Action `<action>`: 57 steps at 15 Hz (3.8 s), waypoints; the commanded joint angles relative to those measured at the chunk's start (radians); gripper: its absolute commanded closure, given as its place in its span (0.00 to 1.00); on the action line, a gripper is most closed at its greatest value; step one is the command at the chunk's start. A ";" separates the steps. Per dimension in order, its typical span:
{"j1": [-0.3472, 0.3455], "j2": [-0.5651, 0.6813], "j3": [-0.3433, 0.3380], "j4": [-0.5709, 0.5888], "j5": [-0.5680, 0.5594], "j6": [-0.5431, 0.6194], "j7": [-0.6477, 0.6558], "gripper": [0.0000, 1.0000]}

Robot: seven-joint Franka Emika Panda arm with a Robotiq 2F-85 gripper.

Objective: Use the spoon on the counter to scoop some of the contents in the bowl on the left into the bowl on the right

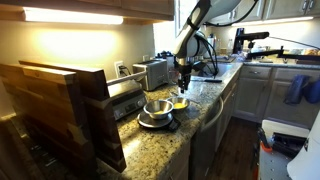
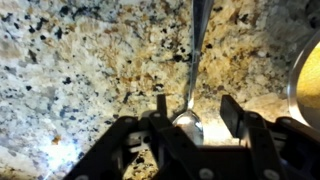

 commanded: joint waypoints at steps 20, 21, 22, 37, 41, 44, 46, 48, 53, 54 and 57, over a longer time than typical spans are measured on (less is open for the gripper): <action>-0.015 0.144 0.036 0.136 0.007 -0.078 0.021 0.93; -0.015 0.144 0.037 0.137 0.008 -0.081 0.023 0.92; -0.015 0.144 0.036 0.137 0.008 -0.083 0.023 0.94; 0.019 -0.057 0.030 0.010 -0.039 -0.104 0.002 0.93; 0.024 -0.106 0.024 -0.016 -0.052 -0.125 -0.007 0.93; 0.007 -0.066 0.016 0.000 -0.028 -0.046 -0.018 0.93; -0.015 -0.001 0.013 0.032 0.001 0.007 -0.027 0.93; -0.026 0.042 0.009 0.037 0.006 0.053 -0.010 0.93; -0.034 0.055 0.032 -0.003 -0.003 0.124 -0.003 0.67; -0.032 0.041 0.039 -0.016 -0.005 0.129 -0.007 0.62; -0.027 0.008 0.058 -0.040 -0.007 0.124 -0.016 0.42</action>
